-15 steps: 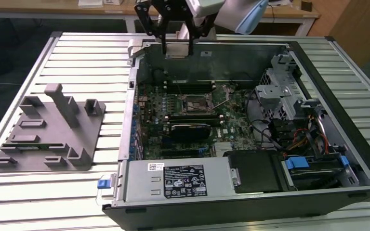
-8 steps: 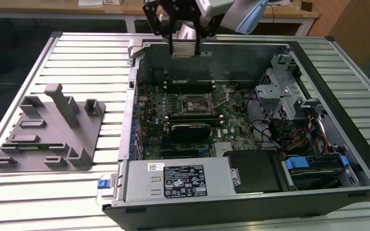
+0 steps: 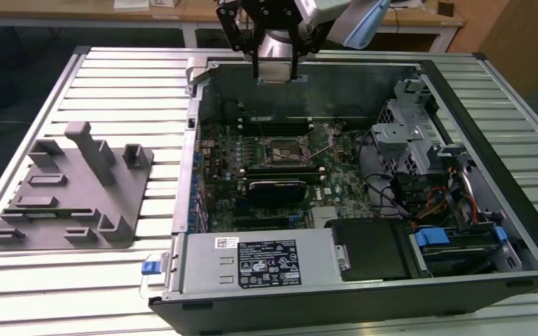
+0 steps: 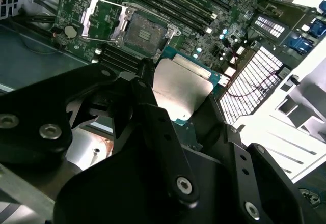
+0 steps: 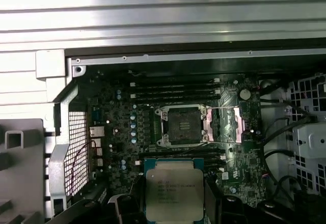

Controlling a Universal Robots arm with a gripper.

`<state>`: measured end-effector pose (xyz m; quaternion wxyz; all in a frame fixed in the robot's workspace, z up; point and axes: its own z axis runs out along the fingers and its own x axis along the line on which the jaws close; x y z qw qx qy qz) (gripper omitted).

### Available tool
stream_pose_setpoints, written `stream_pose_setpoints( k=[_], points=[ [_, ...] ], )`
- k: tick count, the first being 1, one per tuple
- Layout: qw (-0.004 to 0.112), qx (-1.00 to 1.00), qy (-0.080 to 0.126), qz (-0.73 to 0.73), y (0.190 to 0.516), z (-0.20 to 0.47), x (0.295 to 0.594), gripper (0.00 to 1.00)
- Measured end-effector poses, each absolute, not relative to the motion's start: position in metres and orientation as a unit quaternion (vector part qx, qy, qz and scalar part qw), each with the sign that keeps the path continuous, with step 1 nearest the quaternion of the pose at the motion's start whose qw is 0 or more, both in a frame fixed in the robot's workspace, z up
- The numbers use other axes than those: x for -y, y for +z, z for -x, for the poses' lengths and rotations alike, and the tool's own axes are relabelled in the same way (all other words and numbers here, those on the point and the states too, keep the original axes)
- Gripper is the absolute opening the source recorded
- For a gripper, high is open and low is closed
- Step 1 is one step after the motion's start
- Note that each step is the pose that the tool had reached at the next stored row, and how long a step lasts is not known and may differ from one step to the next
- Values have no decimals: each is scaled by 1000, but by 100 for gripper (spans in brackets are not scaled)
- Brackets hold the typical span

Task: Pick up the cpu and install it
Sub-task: 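Pick up the cpu and move it towards the insertion slot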

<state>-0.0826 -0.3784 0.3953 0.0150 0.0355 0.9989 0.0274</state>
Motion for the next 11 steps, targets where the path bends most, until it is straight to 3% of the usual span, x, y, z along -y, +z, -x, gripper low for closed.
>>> stream_pose_setpoints(
  k=[11],
  points=[
    [15,-999,27,-35,387,82,378,55]
  ],
)
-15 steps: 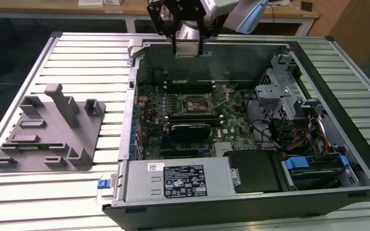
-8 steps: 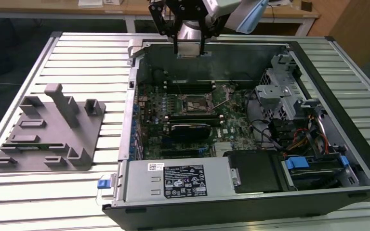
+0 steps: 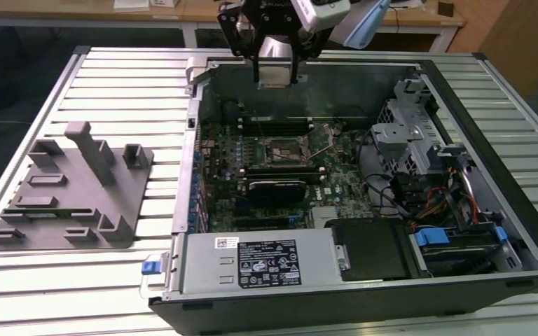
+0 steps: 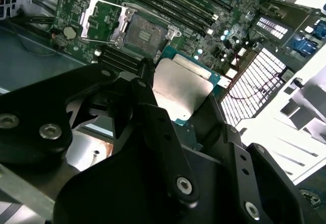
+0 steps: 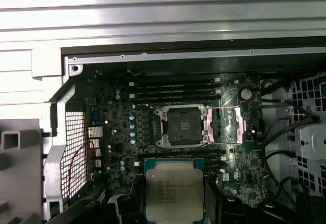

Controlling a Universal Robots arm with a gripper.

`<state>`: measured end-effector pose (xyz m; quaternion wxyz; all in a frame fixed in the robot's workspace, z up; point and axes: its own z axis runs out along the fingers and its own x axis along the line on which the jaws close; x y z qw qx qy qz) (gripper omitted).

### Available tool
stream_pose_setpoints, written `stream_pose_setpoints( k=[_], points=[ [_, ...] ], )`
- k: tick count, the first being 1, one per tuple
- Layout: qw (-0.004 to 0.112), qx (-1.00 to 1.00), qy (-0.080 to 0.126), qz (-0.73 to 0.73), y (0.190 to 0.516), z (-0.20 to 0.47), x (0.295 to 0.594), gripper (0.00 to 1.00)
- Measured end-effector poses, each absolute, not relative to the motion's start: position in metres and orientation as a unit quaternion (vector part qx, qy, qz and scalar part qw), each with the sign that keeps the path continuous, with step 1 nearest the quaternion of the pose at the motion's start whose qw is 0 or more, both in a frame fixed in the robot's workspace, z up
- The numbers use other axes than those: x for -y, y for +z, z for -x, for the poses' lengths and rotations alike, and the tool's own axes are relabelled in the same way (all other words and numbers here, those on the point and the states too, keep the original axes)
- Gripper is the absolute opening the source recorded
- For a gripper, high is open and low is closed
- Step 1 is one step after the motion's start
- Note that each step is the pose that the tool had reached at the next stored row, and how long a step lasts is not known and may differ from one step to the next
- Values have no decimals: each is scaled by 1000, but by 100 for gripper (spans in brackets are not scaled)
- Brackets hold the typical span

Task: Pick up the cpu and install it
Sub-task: 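Pick up the cpu and move it towards the insertion slot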

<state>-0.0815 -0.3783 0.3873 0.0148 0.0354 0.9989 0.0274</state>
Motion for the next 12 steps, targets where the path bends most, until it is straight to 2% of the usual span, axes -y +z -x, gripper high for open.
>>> stream_pose_setpoints(
  k=[12],
  points=[
    [12,-999,27,-35,365,78,378,55]
  ],
)
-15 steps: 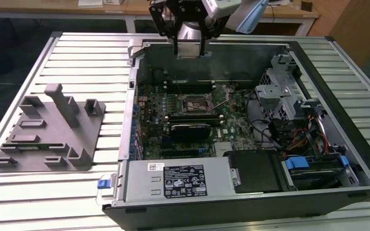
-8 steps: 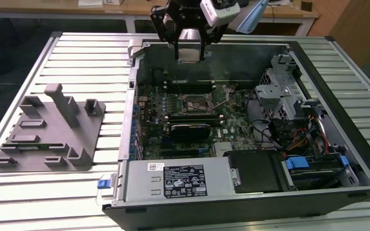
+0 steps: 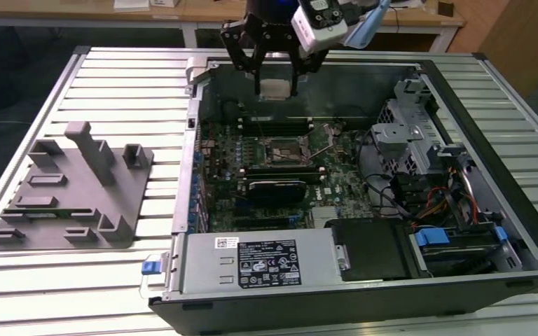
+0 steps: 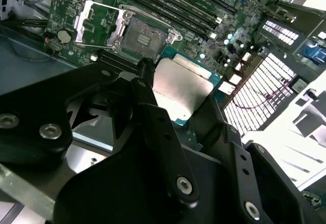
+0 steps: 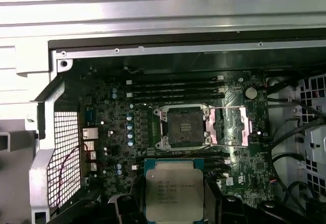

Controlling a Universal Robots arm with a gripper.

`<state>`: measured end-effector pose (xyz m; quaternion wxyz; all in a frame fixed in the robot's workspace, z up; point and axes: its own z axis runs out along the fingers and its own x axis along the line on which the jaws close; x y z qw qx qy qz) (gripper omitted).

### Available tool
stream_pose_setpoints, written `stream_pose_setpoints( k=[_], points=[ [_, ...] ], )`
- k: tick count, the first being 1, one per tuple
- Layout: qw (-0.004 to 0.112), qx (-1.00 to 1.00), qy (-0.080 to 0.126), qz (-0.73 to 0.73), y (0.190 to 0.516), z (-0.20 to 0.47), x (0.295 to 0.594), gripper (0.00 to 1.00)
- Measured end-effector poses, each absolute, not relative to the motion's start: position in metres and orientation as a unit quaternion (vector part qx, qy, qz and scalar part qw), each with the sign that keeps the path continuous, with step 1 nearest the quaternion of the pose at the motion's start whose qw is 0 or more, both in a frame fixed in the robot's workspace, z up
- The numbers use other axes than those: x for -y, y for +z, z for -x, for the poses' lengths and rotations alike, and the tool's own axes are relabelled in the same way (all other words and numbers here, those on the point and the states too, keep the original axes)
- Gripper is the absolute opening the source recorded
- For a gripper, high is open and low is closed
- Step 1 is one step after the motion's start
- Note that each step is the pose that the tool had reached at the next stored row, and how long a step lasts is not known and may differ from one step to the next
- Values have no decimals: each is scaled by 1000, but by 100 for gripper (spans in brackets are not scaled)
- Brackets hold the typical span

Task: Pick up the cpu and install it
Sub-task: 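Pick up the cpu and move it towards the insertion slot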

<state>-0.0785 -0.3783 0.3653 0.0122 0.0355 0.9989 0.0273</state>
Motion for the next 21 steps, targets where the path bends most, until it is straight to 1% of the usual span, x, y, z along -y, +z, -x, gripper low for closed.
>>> stream_pose_setpoints(
  k=[8,21],
  points=[
    [9,-999,27,-36,352,75,378,55],
    [9,-999,27,-36,338,64,375,55]
  ],
)
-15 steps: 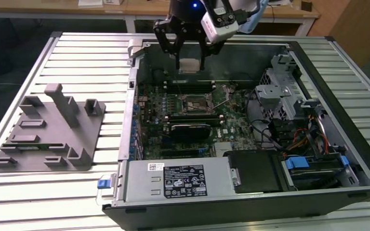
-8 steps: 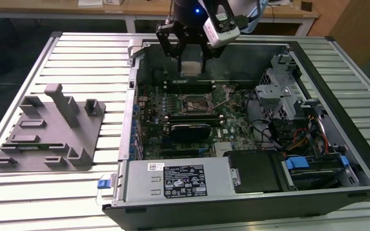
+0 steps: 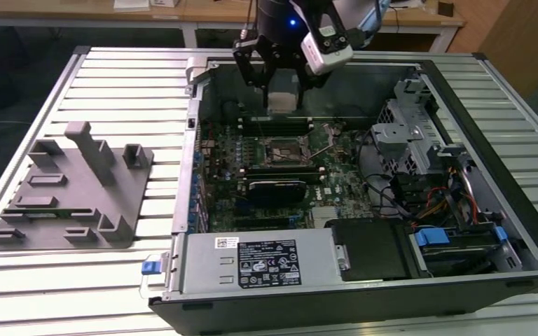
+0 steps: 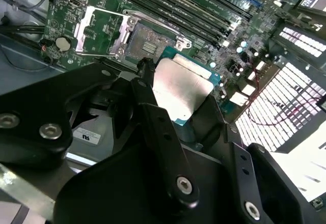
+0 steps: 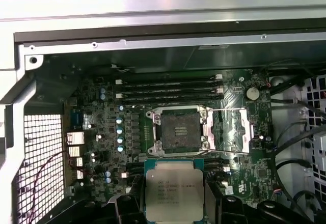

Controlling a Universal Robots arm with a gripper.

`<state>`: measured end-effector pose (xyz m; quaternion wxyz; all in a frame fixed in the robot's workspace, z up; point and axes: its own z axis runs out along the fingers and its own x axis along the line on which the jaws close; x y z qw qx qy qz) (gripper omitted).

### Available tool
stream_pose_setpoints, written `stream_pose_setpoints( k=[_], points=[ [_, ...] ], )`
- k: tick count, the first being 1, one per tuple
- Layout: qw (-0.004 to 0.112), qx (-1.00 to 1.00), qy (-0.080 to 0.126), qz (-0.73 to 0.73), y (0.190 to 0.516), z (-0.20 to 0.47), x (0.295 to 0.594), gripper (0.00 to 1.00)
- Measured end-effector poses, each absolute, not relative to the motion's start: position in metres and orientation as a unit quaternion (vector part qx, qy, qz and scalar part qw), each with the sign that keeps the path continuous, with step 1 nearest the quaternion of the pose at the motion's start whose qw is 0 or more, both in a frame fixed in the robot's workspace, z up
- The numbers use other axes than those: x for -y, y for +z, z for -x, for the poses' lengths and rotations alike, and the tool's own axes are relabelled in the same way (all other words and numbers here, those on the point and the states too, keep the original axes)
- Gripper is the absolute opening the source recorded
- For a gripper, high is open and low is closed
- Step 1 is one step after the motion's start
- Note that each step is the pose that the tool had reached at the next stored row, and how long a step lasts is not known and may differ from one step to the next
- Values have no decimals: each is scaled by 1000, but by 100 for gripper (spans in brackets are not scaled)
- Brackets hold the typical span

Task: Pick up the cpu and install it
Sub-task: 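Pick up the cpu and move it towards the insertion slot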

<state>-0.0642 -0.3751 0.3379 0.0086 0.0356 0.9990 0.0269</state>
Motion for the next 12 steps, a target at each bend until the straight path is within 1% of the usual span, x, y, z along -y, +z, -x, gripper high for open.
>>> stream_pose_setpoints(
  k=[12],
  points=[
    [8,-999,27,-36,320,57,374,55]
  ],
)
